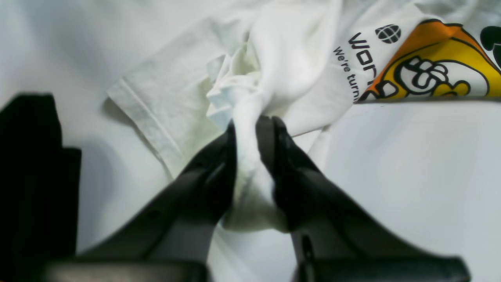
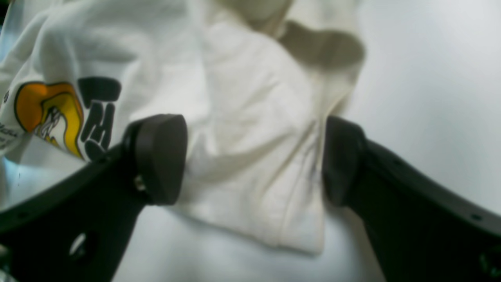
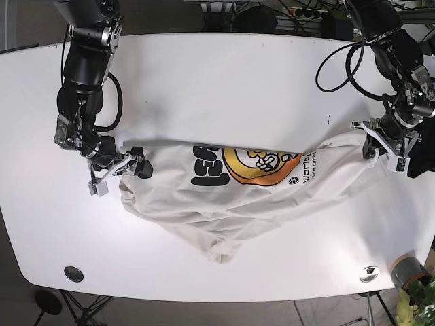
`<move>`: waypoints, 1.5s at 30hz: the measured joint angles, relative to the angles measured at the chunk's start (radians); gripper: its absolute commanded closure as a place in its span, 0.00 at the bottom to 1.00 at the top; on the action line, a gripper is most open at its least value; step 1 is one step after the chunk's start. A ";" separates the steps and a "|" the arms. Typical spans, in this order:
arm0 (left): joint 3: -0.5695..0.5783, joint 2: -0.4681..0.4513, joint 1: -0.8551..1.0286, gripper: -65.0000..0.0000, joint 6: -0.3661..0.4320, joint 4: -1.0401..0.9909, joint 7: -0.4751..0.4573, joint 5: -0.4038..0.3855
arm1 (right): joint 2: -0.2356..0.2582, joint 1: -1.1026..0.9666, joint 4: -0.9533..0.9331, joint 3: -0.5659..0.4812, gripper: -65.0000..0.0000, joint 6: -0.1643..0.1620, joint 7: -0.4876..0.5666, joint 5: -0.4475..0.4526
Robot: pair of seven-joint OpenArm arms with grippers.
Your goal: Fold the T-shirt properly
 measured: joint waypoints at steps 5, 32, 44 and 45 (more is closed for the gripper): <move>0.000 0.000 0.000 1.00 0.000 0.000 0.000 0.002 | -0.019 0.003 0.000 0.000 0.26 -0.001 0.003 -0.006; -0.017 -0.045 -0.011 1.00 0.000 0.116 0.003 -0.002 | 0.000 -0.176 0.519 0.116 0.97 0.002 -0.241 -0.003; 0.006 -0.045 -0.190 1.00 0.000 0.111 0.017 0.000 | 0.076 -0.074 0.687 0.180 0.97 0.018 -0.358 0.019; 0.027 -0.046 -0.213 1.00 -0.001 0.108 0.018 0.003 | 0.086 -0.058 0.684 0.179 0.97 0.019 -0.358 0.016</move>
